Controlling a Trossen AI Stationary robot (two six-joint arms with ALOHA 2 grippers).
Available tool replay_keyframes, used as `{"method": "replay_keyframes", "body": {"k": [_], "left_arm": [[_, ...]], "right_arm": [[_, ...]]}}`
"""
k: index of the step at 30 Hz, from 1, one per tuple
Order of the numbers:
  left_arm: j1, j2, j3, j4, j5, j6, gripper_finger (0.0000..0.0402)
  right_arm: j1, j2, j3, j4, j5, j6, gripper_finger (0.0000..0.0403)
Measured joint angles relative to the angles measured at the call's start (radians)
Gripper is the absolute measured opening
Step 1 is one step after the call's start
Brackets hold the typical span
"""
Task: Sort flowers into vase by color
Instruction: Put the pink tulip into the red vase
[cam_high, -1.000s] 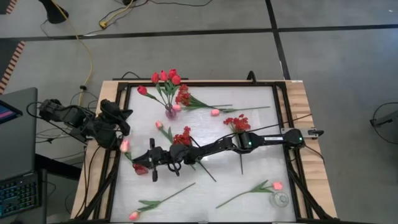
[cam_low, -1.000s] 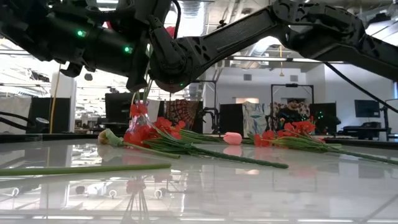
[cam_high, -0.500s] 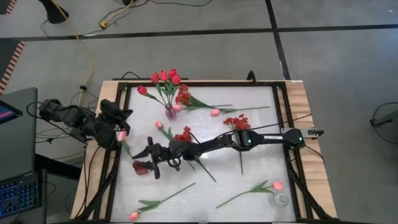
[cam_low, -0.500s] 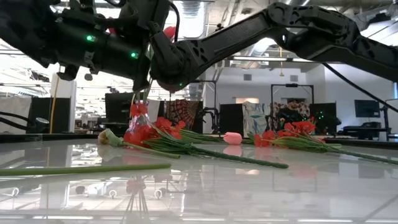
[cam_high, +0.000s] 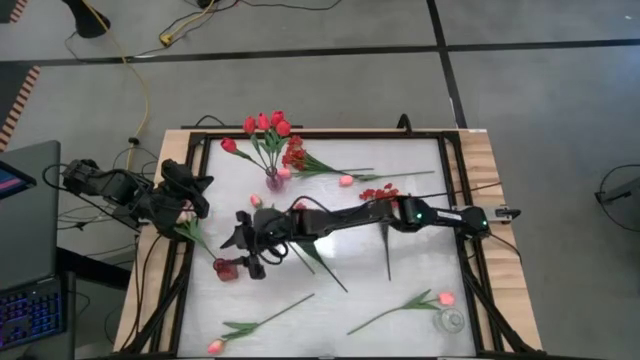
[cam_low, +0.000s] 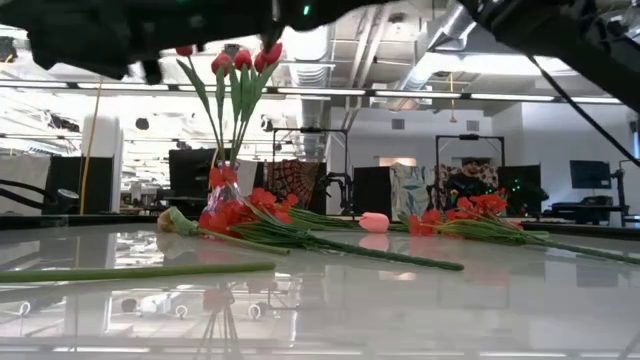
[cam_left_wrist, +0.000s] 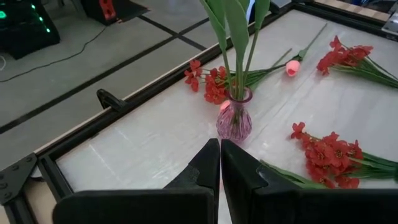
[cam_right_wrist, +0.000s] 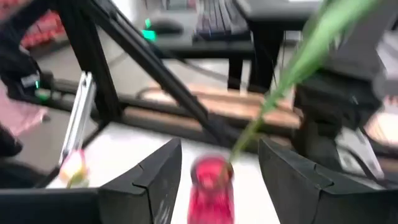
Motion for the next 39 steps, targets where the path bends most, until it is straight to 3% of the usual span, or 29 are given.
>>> {"method": "replay_keyframes", "body": {"k": [5,10,13,17,21,25,28,32,39], "left_arm": [[0.0,0.0,0.03,0.013,-0.037,0.05,0.0002],[0.0,0.0,0.132,0.083,-0.205,0.241,0.0002],[0.0,0.001,0.191,0.194,-0.231,0.412,0.0002],[0.0,0.0,0.217,0.435,-0.093,0.634,0.0002],[0.0,0.018,0.189,0.653,0.207,0.775,0.0002],[0.0,0.074,0.138,0.798,0.451,0.835,0.0002],[0.0,0.13,0.101,0.873,0.488,0.875,0.0002],[0.001,0.225,0.114,0.892,0.414,0.876,0.0002],[0.002,0.334,0.25,0.806,0.445,0.845,0.0002]], "right_arm": [[-0.009,-0.067,0.0,-0.185,0.005,-0.001,0.024],[0.0,-0.096,0.0,-0.255,0.005,0.024,0.024],[0.013,-0.099,0.0,-0.336,0.005,0.062,0.024],[0.03,-0.108,0.0,-0.501,0.005,0.112,0.024],[0.043,-0.116,0.0,-0.699,0.025,0.184,0.024],[0.063,-0.14,0.0,-0.935,0.158,0.249,0.024],[0.076,-0.165,0.0,-1.138,0.27,0.3,0.024],[0.085,-0.192,0.0,-1.319,0.372,0.307,0.0238],[0.073,-0.3,-0.06,-1.392,0.397,0.214,0.0216]]}}
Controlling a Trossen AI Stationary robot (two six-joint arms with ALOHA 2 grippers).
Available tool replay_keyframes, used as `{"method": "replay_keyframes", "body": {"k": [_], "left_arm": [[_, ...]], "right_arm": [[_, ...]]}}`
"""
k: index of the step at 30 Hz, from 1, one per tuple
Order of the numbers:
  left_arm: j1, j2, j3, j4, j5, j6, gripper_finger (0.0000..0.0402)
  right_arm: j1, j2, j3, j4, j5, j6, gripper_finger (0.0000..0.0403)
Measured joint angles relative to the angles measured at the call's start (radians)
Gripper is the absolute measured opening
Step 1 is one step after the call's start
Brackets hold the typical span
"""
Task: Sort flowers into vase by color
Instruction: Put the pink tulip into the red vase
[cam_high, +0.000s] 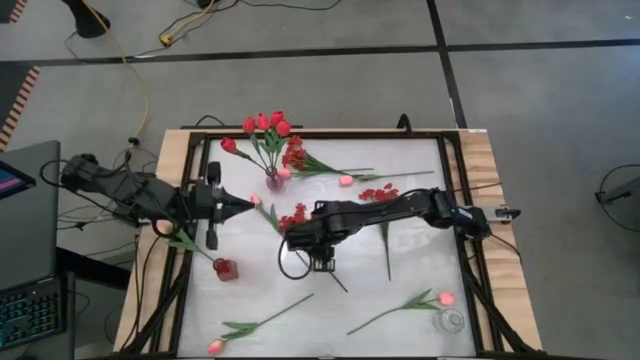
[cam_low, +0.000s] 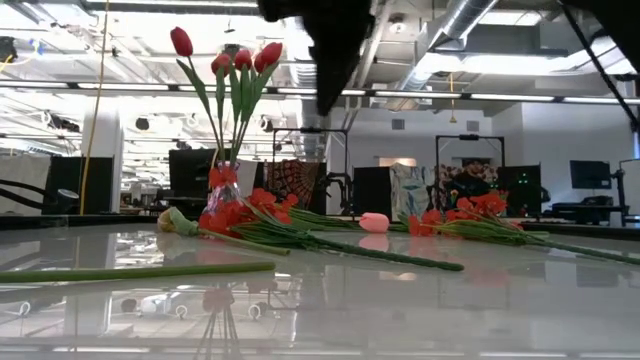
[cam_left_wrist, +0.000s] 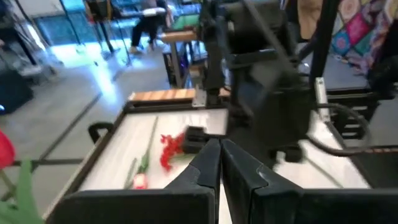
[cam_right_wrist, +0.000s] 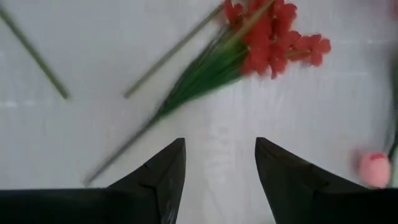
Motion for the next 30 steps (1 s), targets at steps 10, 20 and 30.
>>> {"method": "replay_keyframes", "body": {"k": [10,20,30], "left_arm": [[-0.02,0.018,0.044,-0.175,0.017,-0.13,0.0002],[-0.033,0.019,0.043,-0.214,-0.026,-0.115,0.0002],[-0.032,0.02,0.043,-0.213,-0.063,-0.089,0.0002]], "right_arm": [[-0.186,-0.435,-0.528,0.153,0.064,-0.035,0.0194],[-0.41,-0.732,-0.922,0.415,-0.003,0.011,0.0192],[-0.484,-0.575,-0.994,0.536,0.062,-0.142,0.0191]]}}
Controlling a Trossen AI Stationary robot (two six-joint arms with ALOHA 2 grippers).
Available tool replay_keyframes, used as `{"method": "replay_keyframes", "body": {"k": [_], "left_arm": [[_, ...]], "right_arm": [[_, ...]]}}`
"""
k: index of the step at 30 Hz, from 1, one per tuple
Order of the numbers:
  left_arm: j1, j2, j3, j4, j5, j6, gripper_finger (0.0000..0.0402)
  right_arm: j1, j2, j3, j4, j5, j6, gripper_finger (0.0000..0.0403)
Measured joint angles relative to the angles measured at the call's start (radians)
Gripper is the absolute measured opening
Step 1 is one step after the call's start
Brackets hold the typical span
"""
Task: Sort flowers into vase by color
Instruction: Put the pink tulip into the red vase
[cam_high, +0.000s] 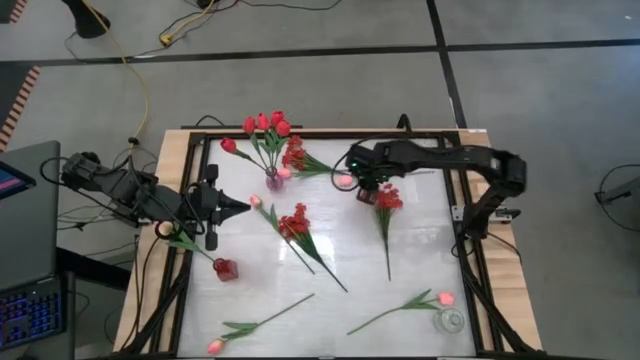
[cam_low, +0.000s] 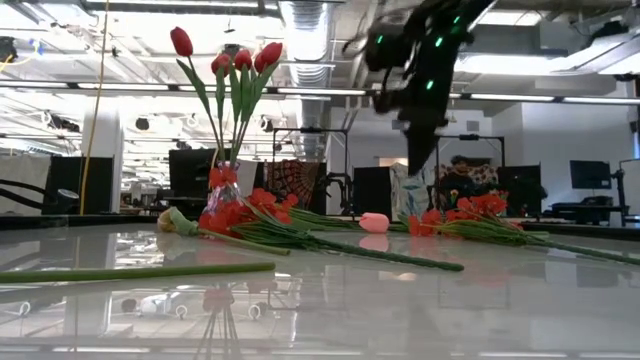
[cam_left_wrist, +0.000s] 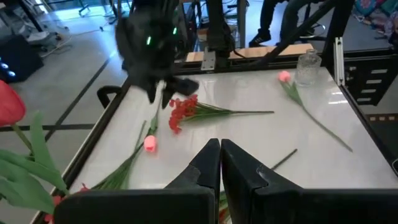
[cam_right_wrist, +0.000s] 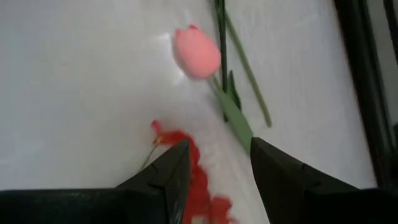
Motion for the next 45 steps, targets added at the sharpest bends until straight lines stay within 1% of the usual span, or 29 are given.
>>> {"method": "replay_keyframes", "body": {"k": [5,11,14,16,20,29,33,38,45], "left_arm": [[0.0,-0.003,0.0,-0.015,0.01,-0.012,0.0002],[0.0,-0.002,0.0,-0.041,-0.006,-0.014,0.0002],[0.0,-0.002,0.0,-0.04,-0.018,0.0,0.0002],[0.0,-0.002,0.0,-0.038,-0.026,0.016,0.0002],[0.0,-0.002,0.0,-0.039,-0.061,0.026,0.0002],[0.0,-0.002,0.0,-0.04,-0.063,0.037,0.0002],[0.0,-0.002,0.0,-0.04,-0.066,0.036,0.0002],[0.0,-0.002,0.0,-0.044,-0.064,0.026,0.0002],[0.0,-0.002,0.0,-0.046,-0.063,0.022,0.0002]], "right_arm": [[-0.016,0.107,0.024,0.021,0.011,-0.05,0.0191],[-0.056,0.174,0.04,-0.028,0.024,-0.061,0.0191],[-0.095,0.183,0.04,-0.05,0.088,-0.056,0.0191],[-0.116,0.184,0.04,-0.051,0.096,-0.056,0.0191],[-0.149,0.19,0.041,-0.076,0.063,-0.057,0.0191],[-0.192,0.192,0.016,-0.112,0.034,-0.11,0.0191],[-0.193,0.192,0.006,-0.077,0.002,-0.163,0.0191],[-0.194,0.192,-0.006,-0.072,0.001,-0.196,0.0191],[-0.2,0.203,-0.004,-0.009,0.004,-0.239,0.0191]]}}
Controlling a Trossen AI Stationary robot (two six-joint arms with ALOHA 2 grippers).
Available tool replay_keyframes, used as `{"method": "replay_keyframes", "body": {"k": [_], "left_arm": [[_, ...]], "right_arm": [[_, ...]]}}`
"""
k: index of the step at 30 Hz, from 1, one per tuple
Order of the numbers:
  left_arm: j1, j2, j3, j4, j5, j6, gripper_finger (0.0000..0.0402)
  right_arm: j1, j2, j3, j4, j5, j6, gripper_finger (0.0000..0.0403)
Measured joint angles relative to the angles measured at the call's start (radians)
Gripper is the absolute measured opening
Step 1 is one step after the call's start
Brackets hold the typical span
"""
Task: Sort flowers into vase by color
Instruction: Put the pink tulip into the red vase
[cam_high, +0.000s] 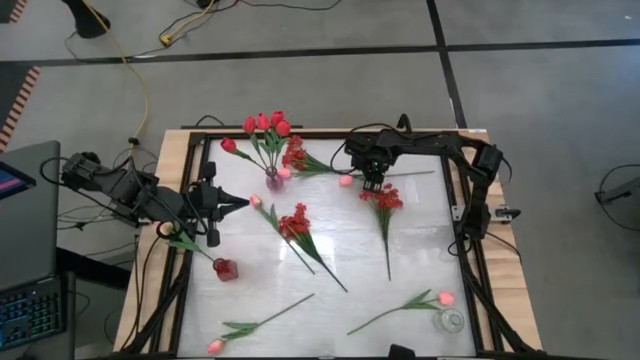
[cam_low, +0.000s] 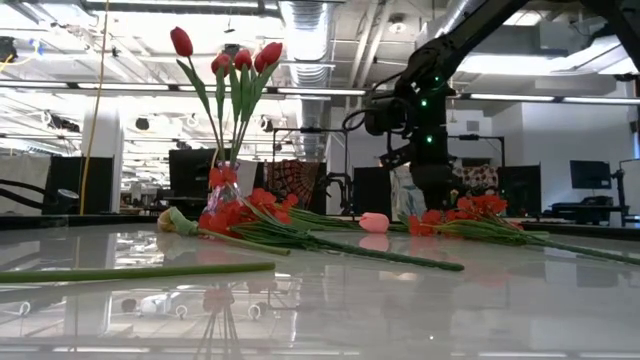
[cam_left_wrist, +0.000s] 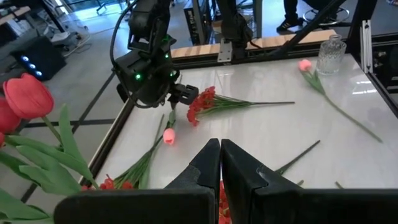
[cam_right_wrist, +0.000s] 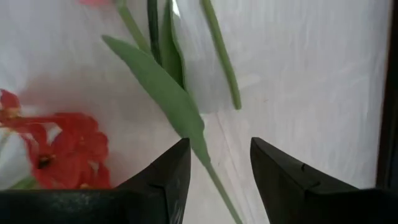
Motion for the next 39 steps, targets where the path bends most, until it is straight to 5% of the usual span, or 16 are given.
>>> {"method": "replay_keyframes", "body": {"k": [17,27,39], "left_arm": [[0.0,0.0,0.0,-0.038,0.009,-0.03,0.0002],[0.0,0.0,0.0,-0.036,-0.005,-0.028,0.0002],[0.0,0.0,0.0,-0.034,-0.004,-0.033,0.0002]], "right_arm": [[-0.003,0.14,0.006,-0.025,0.053,-0.04,0.0176],[0.004,0.043,0.02,-0.054,0.054,0.024,0.0021],[0.082,-0.217,0.06,-0.023,0.057,0.07,0.003]]}}
